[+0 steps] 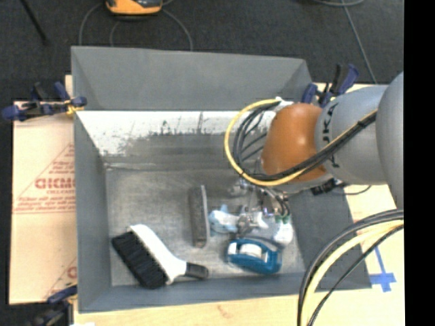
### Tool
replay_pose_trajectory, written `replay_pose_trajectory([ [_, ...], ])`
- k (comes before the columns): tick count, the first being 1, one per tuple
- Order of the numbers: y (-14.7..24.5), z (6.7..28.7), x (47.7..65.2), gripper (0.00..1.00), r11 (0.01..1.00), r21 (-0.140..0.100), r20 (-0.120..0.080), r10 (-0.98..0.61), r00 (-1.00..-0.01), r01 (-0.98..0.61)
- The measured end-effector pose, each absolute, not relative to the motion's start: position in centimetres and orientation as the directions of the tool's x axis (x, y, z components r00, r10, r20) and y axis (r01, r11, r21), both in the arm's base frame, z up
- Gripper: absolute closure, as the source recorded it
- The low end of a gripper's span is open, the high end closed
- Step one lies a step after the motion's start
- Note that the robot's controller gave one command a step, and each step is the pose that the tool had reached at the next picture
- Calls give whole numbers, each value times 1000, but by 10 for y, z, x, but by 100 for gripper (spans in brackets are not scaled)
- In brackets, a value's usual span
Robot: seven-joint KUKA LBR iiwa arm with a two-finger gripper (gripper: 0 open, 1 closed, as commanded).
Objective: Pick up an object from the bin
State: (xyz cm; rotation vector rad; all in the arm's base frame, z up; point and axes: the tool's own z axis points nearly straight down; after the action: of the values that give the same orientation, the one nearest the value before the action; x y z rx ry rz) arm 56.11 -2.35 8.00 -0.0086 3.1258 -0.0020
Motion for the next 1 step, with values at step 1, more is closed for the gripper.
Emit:
replay_pose_trajectory([
  [1,-22,63,570,100,997,4,-29,73,-997,73],
])
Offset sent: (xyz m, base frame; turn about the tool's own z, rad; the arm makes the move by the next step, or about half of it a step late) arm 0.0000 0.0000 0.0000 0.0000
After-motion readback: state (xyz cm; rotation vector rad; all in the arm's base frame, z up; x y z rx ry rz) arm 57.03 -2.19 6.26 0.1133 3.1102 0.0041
